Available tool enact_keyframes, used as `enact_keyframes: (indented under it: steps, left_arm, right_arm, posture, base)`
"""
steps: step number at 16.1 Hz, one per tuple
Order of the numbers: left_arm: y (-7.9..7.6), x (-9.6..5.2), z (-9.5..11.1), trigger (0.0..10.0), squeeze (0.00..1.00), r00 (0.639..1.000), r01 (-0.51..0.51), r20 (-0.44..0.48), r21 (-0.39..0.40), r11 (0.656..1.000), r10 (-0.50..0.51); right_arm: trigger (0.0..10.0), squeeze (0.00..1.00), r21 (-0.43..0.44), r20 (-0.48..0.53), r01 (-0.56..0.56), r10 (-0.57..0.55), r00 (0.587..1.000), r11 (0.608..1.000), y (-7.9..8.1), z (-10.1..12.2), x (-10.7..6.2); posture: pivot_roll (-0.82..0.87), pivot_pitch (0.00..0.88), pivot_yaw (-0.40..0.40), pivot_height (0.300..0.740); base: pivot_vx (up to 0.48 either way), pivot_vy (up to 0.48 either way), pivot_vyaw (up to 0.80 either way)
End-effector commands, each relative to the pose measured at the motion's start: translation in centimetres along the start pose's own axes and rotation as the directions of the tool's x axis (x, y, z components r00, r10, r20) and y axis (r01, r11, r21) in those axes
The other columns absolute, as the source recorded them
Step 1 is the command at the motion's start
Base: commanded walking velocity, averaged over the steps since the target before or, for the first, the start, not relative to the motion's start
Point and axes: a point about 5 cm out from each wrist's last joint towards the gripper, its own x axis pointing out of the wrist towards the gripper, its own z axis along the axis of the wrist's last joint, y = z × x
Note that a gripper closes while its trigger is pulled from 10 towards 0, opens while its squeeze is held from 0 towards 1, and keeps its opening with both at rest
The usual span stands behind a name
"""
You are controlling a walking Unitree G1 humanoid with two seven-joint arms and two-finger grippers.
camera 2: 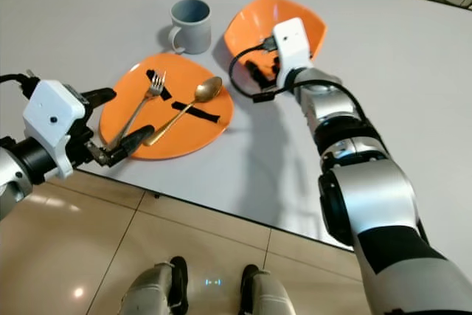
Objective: Setting the table
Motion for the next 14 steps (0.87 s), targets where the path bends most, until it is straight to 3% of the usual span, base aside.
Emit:
enact_keyframes:
  steps: [1, 5, 9, 12, 14]
  left_arm:
    - [-0.3, -0.3, 0.3, 10.0, 0.0, 1.0, 0.016, 0.0, 0.012, 1.0, -0.016]
    - [-0.3, -0.3, 0.5, 10.0, 0.0, 1.0, 0.031, -0.001, 0.009, 0.999, -0.031]
    - [-0.5, -0.2, 0.7, 10.0, 0.0, 0.999, 0.045, 0.005, 0.001, 0.999, -0.045]
    - [-0.5, -0.2, 0.7, 10.0, 0.0, 0.999, 0.05, 0.009, -0.001, 0.999, -0.05]
    - [-0.5, -0.1, 0.7, 10.0, 0.0, 0.999, 0.051, 0.011, -0.001, 0.999, -0.051]
  right_arm:
    - [10.0, 0.91, -0.029, -0.006, -0.035, 0.035, 0.999, 0.999, 0.3, 0.1, 0.1]
    - [10.0, 0.87, -0.143, -0.065, -0.256, 0.249, 0.966, 0.956, 1.1, 0.6, -0.1]
    - [10.0, 0.91, -0.147, -0.096, -0.459, 0.449, 0.888, 0.876, 1.3, 1.6, -0.8]
    - [10.0, 0.91, -0.111, -0.091, -0.601, 0.595, 0.799, 0.791, 2.1, 2.2, -1.1]
    - [10.0, 0.91, -0.109, -0.069, -0.631, 0.627, 0.776, 0.768, 2.7, 2.5, -1.0]
  posture:
    - [0.22, 0.277, -0.036, 0.74]
    - [0.22, 0.272, -0.036, 0.74]
    - [0.21, 0.263, -0.039, 0.74]
    - [0.2, 0.258, -0.04, 0.74]
    - [0.2, 0.253, -0.038, 0.74]
  base:
    - [0.0, 0.0, 0.0]
    - [0.0, 0.0, 0.0]
    - [0.0, 0.0, 0.0]
    - [0.0, 0.0, 0.0]
    - [0.0, 0.0, 0.0]
